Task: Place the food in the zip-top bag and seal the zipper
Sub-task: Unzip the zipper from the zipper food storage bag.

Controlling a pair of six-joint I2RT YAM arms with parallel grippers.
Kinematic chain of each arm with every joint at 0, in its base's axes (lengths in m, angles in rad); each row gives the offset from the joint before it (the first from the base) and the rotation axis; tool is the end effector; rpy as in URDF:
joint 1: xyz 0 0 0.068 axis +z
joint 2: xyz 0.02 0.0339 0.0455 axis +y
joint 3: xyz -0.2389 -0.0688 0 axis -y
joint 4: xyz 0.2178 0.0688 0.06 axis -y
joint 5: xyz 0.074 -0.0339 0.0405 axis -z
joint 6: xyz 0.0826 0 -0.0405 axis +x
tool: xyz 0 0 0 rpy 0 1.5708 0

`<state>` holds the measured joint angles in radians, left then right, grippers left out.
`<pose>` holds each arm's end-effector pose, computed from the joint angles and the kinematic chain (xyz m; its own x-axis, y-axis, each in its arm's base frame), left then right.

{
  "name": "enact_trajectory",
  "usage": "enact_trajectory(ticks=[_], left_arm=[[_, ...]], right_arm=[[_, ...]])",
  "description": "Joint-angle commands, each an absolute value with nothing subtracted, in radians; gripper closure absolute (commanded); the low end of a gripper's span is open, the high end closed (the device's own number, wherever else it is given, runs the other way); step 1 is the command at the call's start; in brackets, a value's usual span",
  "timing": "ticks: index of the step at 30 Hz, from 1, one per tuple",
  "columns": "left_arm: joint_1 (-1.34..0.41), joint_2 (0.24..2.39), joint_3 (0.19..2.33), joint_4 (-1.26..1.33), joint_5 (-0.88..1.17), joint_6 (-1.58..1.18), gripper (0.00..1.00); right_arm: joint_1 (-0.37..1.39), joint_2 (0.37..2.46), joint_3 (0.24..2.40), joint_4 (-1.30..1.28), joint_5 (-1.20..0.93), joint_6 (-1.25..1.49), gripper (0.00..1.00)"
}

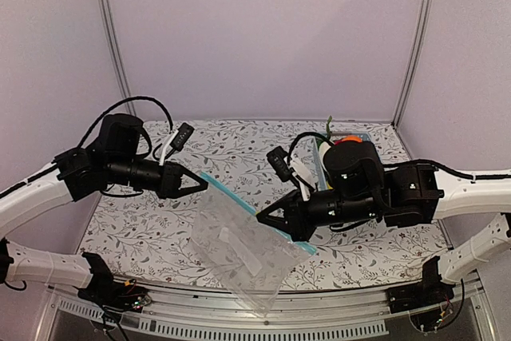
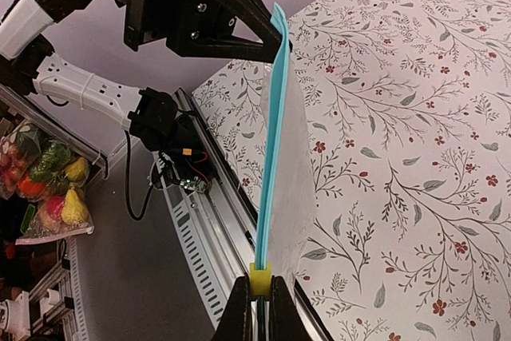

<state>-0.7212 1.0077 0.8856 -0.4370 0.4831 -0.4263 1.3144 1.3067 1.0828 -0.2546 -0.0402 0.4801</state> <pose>0.1554 -0.1877 0.2705 -0.7268 0.1514 -0.6700 0.6369 0.5136 -0.5749 0.0785 0.3126 0.2822 -0.5542 -0.2940 -0.7788 -0.8114 0.3999 0.4264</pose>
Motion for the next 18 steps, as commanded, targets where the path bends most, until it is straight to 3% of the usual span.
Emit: enact_trajectory(ticks=[1, 18], left_arm=[[-0.637, 1.03, 0.908, -0.484, 0.451, -0.361, 1.0], [-0.497, 1.027, 0.859, -0.427, 0.512, -0.33, 1.0]], right_arm=[[1.324, 1.263, 1.052, -0.338, -0.032, 0.5, 1.0], [1.323, 1.243, 1.034, -0.391, -0.006, 0.523, 1.0]])
